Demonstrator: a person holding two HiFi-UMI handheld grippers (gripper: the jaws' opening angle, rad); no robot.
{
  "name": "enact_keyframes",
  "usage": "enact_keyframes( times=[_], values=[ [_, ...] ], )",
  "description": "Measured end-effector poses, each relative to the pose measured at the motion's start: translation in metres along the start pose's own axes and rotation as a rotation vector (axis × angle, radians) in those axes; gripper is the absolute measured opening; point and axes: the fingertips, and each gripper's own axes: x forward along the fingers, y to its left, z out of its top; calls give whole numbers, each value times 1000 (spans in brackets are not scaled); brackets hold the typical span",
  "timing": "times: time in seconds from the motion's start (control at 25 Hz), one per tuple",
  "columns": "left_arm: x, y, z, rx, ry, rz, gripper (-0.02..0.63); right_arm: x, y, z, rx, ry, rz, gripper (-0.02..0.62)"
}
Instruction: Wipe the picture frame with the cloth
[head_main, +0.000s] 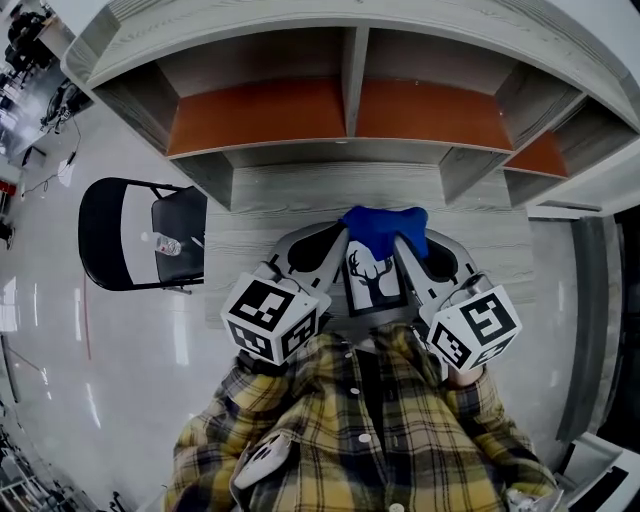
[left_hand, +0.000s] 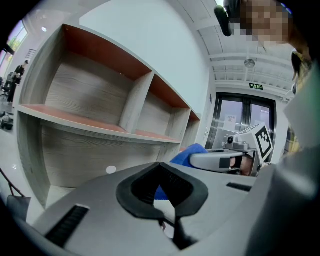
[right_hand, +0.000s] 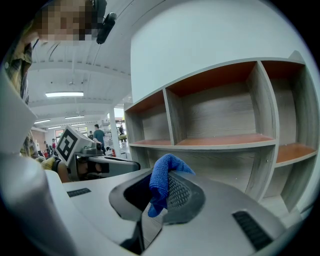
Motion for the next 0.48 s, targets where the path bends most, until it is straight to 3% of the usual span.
enact_keyframes(
  times=[0.48],
  values=[
    [-4, 11, 6, 10, -10, 6, 5, 6, 1, 1, -4, 7, 5, 41]
  ],
)
